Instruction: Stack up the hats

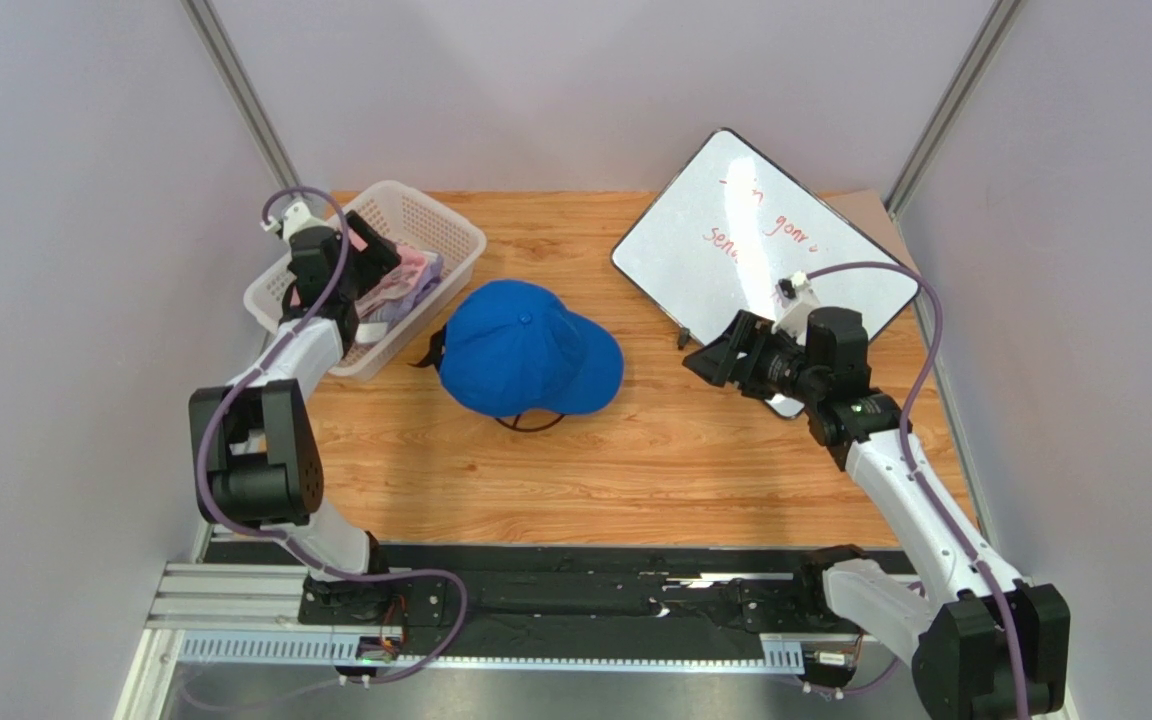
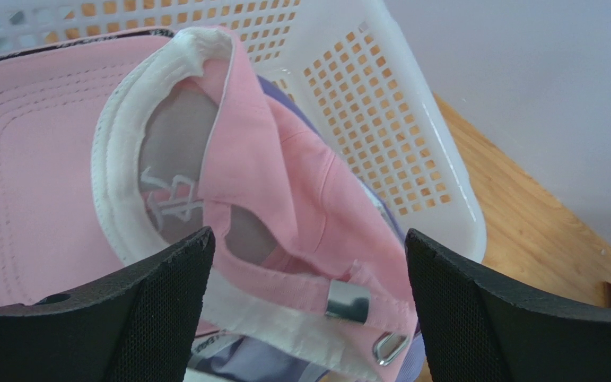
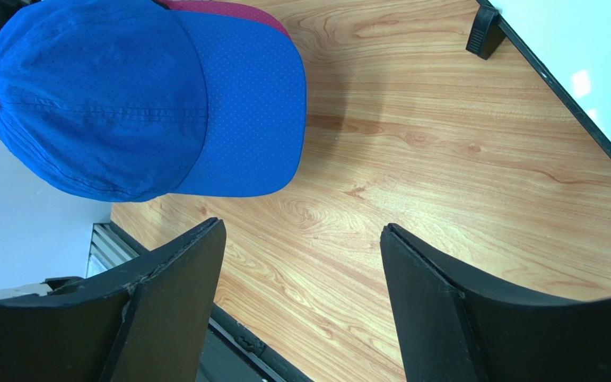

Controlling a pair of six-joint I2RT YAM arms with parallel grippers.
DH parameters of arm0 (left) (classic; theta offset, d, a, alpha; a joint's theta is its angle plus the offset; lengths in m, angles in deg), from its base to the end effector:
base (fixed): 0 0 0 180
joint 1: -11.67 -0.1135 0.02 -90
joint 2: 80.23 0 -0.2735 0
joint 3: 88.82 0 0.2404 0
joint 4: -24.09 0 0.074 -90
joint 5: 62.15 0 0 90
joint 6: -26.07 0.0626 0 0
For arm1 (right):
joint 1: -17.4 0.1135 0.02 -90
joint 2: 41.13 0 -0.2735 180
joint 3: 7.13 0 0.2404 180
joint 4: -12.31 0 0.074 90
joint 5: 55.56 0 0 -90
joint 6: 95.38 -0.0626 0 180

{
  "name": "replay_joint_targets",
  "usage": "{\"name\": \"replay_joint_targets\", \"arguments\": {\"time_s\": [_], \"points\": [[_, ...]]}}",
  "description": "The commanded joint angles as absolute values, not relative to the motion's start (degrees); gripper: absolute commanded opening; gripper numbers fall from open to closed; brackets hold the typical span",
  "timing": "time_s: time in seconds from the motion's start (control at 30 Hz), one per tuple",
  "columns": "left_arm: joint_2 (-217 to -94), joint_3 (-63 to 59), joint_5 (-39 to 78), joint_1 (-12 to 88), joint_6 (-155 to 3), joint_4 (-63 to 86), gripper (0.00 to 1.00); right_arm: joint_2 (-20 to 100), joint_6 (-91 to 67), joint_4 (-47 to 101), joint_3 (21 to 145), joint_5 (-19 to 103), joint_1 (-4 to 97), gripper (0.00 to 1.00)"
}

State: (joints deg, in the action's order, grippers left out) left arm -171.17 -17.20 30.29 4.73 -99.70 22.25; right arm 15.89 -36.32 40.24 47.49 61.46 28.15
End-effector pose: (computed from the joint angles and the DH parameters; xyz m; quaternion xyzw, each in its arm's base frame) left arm 0.3756 0.0484 0.2581 -0.3115 0.7637 -0.1237 0.5517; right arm 0.2141 0.0696 0.2673 0.0334 0.8508 0.3615 0.3800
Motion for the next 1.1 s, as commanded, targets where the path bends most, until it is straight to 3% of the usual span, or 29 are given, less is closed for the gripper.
{"name": "replay_joint_targets", "arguments": {"time_s": [0.0, 0.63, 0.73, 0.8, 0.9, 0.93, 1.07], "points": [[-174.4, -12.3, 26.6, 4.5, -101.6, 20.6, 0.91, 14.9, -34.5, 40.3, 48.1, 60.9, 28.2, 0.77], [-172.4, -17.3, 23.6, 4.5, -105.8, 18.1, 0.89, 12.1, -34.6, 41.0, 46.4, 60.5, 28.1, 0.77], [-173.3, -17.8, 22.7, 4.5, -105.9, 19.0, 0.77, 12.0, -34.6, 41.1, 46.3, 60.5, 28.2, 0.77], [-174.1, -16.8, 21.4, 4.5, -106.1, 18.3, 0.75, 12.0, -34.7, 41.1, 46.3, 60.8, 28.2, 0.77], [-175.2, -16.8, 19.8, 4.5, -106.6, 19.5, 0.60, 11.7, -34.8, 41.2, 46.4, 60.6, 28.2, 0.77], [-175.0, -16.8, 20.0, 4.5, -106.6, 19.5, 0.49, 11.5, -34.7, 41.2, 46.4, 60.5, 28.2, 0.77], [-173.9, -16.4, 19.6, 4.5, -106.5, 19.5, 0.22, 10.9, -34.7, 41.7, 46.5, 60.3, 28.1, 0.77]]}}
